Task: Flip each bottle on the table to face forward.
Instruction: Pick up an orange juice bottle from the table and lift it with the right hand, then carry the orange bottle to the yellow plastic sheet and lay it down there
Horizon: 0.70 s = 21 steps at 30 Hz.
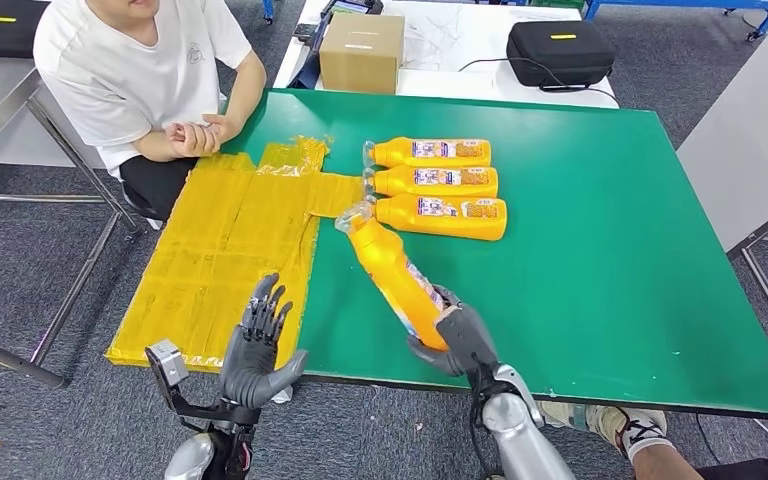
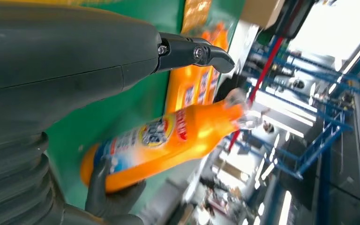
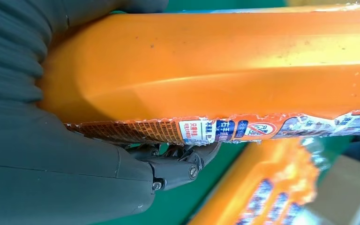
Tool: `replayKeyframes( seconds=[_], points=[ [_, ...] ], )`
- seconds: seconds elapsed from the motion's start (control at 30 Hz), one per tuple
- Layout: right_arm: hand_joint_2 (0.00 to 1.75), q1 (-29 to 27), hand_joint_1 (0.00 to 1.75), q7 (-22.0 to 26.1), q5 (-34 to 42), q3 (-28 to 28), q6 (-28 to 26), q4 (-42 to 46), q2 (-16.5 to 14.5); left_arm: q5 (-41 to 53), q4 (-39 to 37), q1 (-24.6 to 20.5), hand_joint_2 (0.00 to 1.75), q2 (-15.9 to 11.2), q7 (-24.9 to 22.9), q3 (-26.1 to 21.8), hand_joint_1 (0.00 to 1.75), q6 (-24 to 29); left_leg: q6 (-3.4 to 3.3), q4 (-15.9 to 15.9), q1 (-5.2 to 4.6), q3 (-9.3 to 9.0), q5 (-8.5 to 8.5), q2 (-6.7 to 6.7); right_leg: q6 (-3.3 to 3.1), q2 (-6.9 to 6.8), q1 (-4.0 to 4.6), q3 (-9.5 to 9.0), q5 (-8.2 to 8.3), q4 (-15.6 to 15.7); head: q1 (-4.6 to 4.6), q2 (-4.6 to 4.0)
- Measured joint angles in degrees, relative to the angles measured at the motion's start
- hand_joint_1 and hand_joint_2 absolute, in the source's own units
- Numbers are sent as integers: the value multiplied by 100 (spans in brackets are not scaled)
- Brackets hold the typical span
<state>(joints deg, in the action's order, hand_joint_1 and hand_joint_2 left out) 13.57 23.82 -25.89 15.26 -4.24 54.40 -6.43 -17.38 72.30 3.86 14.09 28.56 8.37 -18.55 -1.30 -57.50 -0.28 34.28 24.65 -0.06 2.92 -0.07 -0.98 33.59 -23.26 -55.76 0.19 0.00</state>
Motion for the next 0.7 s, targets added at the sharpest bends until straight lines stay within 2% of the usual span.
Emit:
replayKeyframes(
  seconds=[0.13,0.4,0.7],
  points=[
    [175,-157,175,66,-305,342,-164,360,-27,94,-5,29,175,14,-39,197,0,-188,0,0,0,15,0,0,0,0,0,15,0,0,0,0],
    [175,-193,175,259,-1289,1162,-888,367,-216,152,2,18,175,16,-77,485,0,-99,2,1,2,27,-1,2,-1,0,1,30,0,-1,0,0],
    [175,-190,175,310,-1402,1807,-1085,198,-381,296,52,8,175,16,-47,539,0,210,2,1,1,30,-1,1,-1,0,0,34,-1,-1,0,0]
  ],
)
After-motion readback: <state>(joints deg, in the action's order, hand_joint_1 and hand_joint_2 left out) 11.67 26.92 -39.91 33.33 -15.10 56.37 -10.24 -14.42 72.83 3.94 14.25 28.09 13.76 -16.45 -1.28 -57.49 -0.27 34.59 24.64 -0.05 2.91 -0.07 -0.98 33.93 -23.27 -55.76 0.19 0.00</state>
